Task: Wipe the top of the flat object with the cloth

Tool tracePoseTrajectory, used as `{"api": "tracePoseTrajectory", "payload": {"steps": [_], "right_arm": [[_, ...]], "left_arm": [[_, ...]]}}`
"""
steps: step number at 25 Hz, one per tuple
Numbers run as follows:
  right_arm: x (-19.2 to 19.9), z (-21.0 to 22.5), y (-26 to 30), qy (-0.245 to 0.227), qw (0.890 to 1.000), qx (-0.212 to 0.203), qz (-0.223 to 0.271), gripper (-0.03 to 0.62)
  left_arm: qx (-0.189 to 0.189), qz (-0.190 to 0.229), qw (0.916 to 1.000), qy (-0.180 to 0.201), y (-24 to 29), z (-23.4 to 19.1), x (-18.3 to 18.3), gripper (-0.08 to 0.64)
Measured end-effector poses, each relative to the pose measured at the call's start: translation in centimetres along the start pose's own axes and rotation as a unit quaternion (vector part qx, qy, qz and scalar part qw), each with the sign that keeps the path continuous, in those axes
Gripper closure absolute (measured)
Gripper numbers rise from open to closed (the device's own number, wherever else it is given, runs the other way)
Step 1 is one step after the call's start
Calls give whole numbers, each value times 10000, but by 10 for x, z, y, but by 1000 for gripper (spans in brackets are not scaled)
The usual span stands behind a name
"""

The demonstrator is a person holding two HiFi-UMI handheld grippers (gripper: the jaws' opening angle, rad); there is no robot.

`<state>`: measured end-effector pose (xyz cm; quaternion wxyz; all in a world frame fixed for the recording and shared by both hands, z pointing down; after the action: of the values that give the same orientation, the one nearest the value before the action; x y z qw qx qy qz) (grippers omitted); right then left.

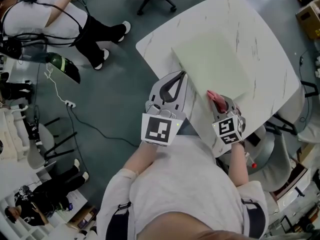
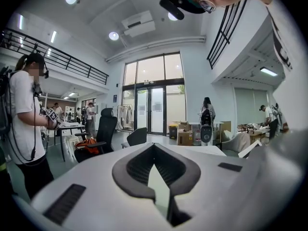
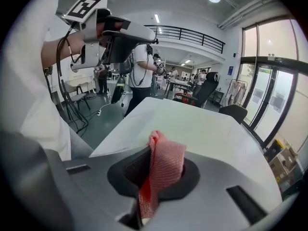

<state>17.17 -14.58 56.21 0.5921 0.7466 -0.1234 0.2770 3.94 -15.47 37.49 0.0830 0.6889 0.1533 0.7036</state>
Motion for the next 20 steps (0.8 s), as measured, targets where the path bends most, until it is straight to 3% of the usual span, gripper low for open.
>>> {"api": "tracePoseTrajectory", "payload": {"steps": [11, 15, 20], "right_arm": [[-14, -27, 3, 110, 9998, 141, -12, 558], [-21, -21, -5, 955, 9939, 532, 165, 558], [-43, -10, -32, 2116, 9672, 1260, 616, 558]], "left_arm": [[255, 150, 9996, -14, -7, -13, -3, 545], [474, 240, 9985, 92, -13, -24, -7, 545], [979, 235, 9943, 340, -26, -43, -11, 545]]}}
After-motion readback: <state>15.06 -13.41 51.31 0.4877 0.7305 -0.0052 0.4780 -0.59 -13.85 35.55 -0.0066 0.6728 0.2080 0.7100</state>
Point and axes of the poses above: the fingertips, and each gripper's own axes: y forward along the fingers, z to its right, x out of its underside, the point moved 1 cm from there along -y, backward along the fingers, and after that the axes turned 11 degrees about -z, right-handed, at the moved point
